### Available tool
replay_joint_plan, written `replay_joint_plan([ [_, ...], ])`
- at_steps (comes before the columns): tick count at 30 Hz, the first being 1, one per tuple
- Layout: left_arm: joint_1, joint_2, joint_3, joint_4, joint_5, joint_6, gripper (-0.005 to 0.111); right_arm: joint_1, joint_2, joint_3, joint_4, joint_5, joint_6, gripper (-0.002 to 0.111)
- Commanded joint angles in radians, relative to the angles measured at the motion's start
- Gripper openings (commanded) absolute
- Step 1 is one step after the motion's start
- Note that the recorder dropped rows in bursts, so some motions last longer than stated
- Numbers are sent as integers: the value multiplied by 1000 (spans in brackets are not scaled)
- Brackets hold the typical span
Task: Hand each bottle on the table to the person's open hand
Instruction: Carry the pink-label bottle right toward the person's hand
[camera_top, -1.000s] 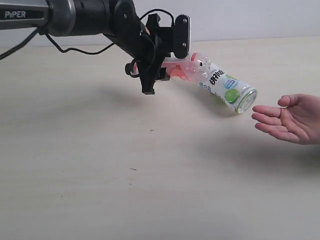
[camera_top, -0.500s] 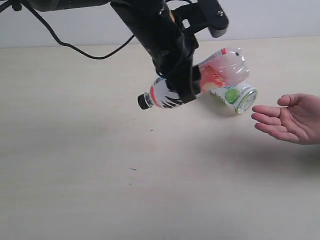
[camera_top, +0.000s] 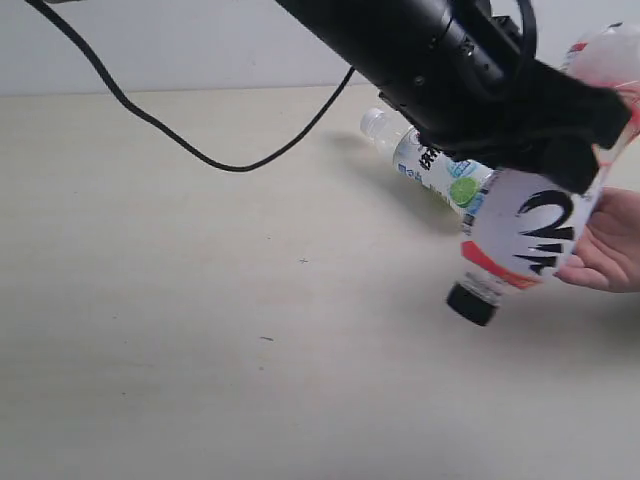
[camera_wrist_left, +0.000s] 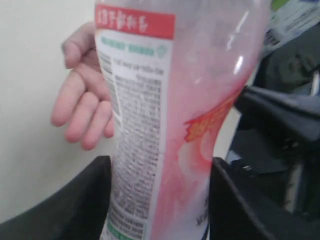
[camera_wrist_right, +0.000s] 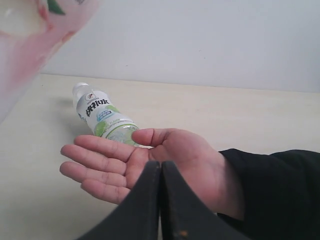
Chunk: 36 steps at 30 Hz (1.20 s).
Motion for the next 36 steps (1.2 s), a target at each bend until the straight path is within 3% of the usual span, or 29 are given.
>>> replay_joint_plan([
  [1, -4, -12, -5, -223, -84, -11, 0, 4, -7, 5, -2, -8, 0, 0],
  [12, -4, 1, -5, -522, -331, -38, 0, 4, -7, 5, -2, -8, 0, 0],
  [22, -4, 156, -5, -800, -326, -20, 0, 4, -7, 5, -2, -8, 0, 0],
  [36, 6, 301, -11, -889, -348, 70, 0, 4, -7, 5, -2, -13, 0, 0],
])
